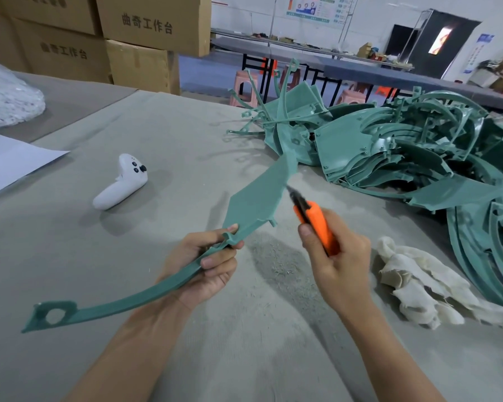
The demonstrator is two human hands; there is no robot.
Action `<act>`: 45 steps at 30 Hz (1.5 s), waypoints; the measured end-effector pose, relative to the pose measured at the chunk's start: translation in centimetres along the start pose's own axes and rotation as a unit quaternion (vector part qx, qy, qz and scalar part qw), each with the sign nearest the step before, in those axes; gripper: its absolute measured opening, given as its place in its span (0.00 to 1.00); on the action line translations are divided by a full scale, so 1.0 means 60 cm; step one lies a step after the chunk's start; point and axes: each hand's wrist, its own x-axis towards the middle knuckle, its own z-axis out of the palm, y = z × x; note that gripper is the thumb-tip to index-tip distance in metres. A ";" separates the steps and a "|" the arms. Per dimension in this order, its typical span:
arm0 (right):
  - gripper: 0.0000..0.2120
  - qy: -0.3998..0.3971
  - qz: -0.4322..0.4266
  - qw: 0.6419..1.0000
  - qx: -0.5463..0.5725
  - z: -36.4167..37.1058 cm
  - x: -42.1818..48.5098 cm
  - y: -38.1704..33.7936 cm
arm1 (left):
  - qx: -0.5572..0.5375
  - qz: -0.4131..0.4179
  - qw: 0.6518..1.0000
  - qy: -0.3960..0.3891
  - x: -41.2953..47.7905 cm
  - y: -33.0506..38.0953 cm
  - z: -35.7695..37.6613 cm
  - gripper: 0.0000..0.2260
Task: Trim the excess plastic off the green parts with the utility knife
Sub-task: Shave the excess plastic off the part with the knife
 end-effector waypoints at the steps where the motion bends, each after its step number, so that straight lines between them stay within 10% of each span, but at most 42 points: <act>1: 0.08 0.003 0.009 1.000 -0.001 0.001 0.003 0.000 | 0.009 -0.003 1.000 0.000 0.000 -0.002 0.002 0.20; 45: 0.09 -0.008 0.003 1.000 0.006 -0.005 0.009 0.001 | 0.060 0.008 0.998 -0.010 -0.005 0.010 -0.002 0.17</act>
